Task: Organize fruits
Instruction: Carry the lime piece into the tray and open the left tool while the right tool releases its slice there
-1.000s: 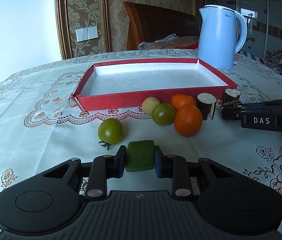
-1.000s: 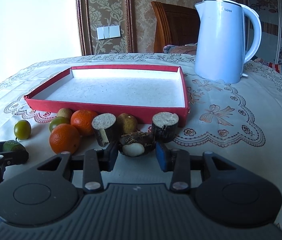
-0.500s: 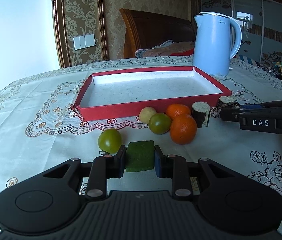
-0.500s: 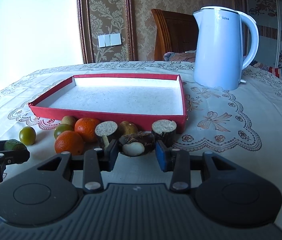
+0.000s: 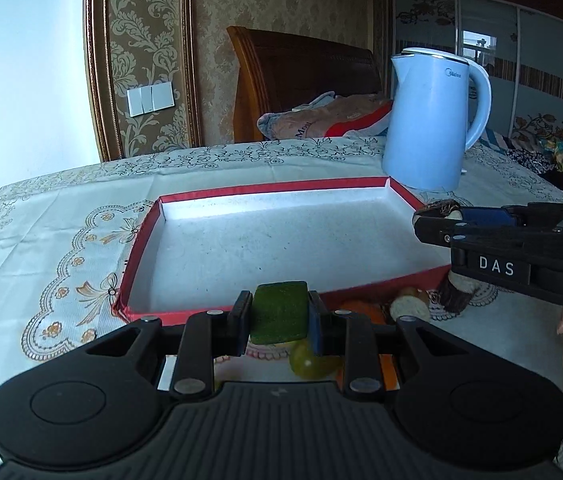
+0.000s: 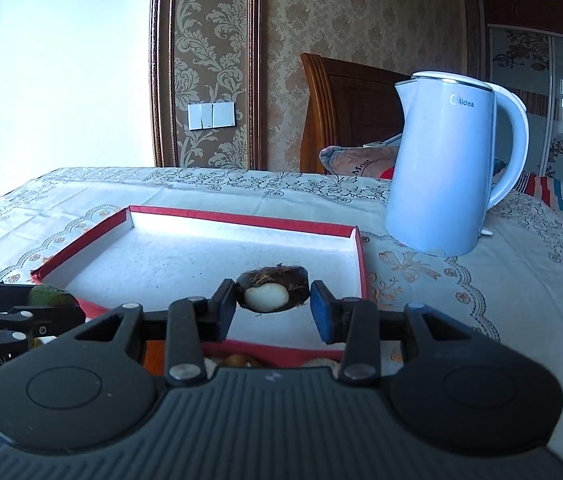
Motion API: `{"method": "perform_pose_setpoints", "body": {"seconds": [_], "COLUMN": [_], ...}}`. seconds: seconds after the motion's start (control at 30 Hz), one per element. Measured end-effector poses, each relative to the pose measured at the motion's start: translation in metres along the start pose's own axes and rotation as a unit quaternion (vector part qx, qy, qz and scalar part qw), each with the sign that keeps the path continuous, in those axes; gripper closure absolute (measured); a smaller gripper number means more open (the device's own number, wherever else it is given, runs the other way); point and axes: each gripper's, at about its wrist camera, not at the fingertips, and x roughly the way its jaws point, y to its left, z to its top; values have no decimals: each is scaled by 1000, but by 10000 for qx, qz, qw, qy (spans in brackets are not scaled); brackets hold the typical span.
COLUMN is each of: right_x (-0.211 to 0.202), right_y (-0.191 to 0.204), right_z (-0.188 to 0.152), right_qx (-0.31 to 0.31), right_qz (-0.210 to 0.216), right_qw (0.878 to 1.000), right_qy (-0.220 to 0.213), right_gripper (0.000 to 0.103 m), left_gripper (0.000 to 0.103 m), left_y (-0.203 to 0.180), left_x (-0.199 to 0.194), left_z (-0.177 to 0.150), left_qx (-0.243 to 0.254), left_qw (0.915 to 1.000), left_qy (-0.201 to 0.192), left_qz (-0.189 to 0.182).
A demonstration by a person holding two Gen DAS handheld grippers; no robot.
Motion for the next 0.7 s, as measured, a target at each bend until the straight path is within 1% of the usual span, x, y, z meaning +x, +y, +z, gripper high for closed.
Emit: {"method": "perform_pose_setpoints", "body": {"seconds": [0.17, 0.33, 0.43, 0.57, 0.7], "right_x": [41, 76, 89, 95, 105], "right_y": [-5, -8, -11, -14, -18], "right_z": [15, 19, 19, 18, 18], "right_qx": [209, 318, 445, 495, 596], "right_qz": [0, -73, -61, -123, -167], "right_qw": [9995, 9983, 9970, 9963, 9946], "right_qy": [254, 487, 634, 691, 839], "right_gripper": [65, 65, 65, 65, 65], "left_gripper": [75, 75, 75, 75, 75], "left_y": [7, 13, 14, 13, 15], "left_x": [45, 85, 99, 111, 123], "left_z": [23, 37, 42, 46, 49], "left_qx": [-49, -156, -166, -164, -196], "left_qw": [9996, 9983, 9977, 9972, 9960], "left_qy": [243, 482, 581, 625, 735], "left_qz": [158, 293, 322, 385, 472]}}
